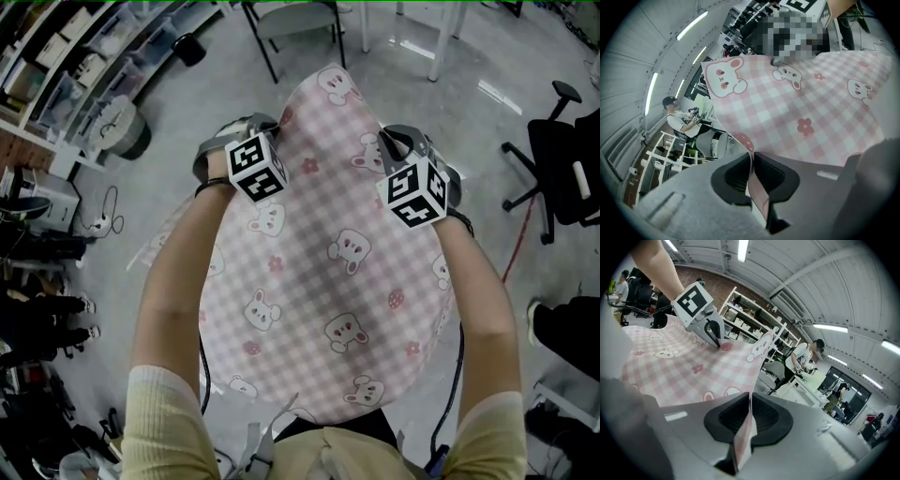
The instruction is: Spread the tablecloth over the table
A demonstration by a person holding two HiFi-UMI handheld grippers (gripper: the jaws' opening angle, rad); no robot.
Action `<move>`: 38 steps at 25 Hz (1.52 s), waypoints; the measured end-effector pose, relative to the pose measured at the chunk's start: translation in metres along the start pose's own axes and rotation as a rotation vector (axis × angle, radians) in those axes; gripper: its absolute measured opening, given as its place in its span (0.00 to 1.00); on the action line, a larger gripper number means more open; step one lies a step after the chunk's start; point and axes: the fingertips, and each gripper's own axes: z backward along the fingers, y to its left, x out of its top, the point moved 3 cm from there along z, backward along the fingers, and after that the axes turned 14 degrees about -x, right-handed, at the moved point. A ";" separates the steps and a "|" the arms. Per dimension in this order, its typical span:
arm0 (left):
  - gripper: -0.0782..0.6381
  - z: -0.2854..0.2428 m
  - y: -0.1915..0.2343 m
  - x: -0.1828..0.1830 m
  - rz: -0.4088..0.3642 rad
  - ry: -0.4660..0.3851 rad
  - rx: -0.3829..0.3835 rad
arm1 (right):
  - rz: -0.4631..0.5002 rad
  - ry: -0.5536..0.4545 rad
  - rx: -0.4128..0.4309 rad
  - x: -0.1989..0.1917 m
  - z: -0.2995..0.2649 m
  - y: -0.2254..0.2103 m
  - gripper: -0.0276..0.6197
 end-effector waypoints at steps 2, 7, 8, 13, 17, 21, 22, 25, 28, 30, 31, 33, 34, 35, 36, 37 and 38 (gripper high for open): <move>0.15 -0.011 -0.002 -0.001 0.009 0.002 0.009 | -0.001 0.013 -0.004 -0.008 -0.006 0.002 0.08; 0.16 -0.032 -0.007 -0.008 0.057 -0.002 0.015 | -0.020 0.030 -0.013 -0.020 -0.015 0.009 0.09; 0.16 -0.034 -0.007 -0.008 0.062 -0.003 0.023 | -0.026 0.032 -0.019 -0.022 -0.016 0.011 0.09; 0.29 -0.025 0.003 -0.003 0.038 -0.073 0.149 | -0.122 0.050 -0.077 -0.033 -0.021 0.003 0.14; 0.29 -0.018 0.005 -0.005 0.079 -0.101 0.127 | -0.179 0.080 -0.075 -0.037 -0.019 -0.004 0.20; 0.28 -0.013 -0.008 -0.009 0.145 -0.123 0.067 | -0.162 0.094 -0.020 -0.037 -0.010 0.006 0.24; 0.27 -0.012 -0.013 -0.011 0.155 -0.131 0.052 | -0.156 0.103 -0.003 -0.039 -0.007 0.011 0.24; 0.27 -0.007 -0.029 -0.017 0.164 -0.143 0.013 | -0.139 0.125 0.030 -0.042 0.003 0.023 0.24; 0.24 0.004 -0.043 -0.026 0.164 -0.137 -0.016 | -0.124 0.136 0.040 -0.039 0.015 0.029 0.24; 0.18 0.016 -0.055 -0.032 0.169 -0.140 -0.031 | -0.112 0.139 0.044 -0.035 0.027 0.032 0.24; 0.17 0.023 -0.061 -0.034 0.172 -0.147 -0.036 | -0.107 0.142 0.046 -0.034 0.034 0.034 0.23; 0.13 0.038 -0.071 -0.038 0.169 -0.158 -0.035 | -0.112 0.149 0.049 -0.031 0.048 0.038 0.23; 0.13 0.044 -0.075 -0.040 0.163 -0.157 -0.035 | -0.122 0.152 0.051 -0.030 0.054 0.041 0.23; 0.13 0.049 -0.080 -0.043 0.159 -0.152 -0.038 | -0.133 0.155 0.055 -0.027 0.060 0.045 0.23; 0.13 0.053 -0.085 -0.046 0.158 -0.147 -0.045 | -0.140 0.156 0.059 -0.025 0.067 0.048 0.23; 0.13 0.058 -0.091 -0.049 0.159 -0.143 -0.055 | -0.143 0.153 0.062 -0.021 0.074 0.051 0.23; 0.13 0.063 -0.097 -0.051 0.162 -0.141 -0.062 | -0.141 0.150 0.065 -0.016 0.081 0.054 0.23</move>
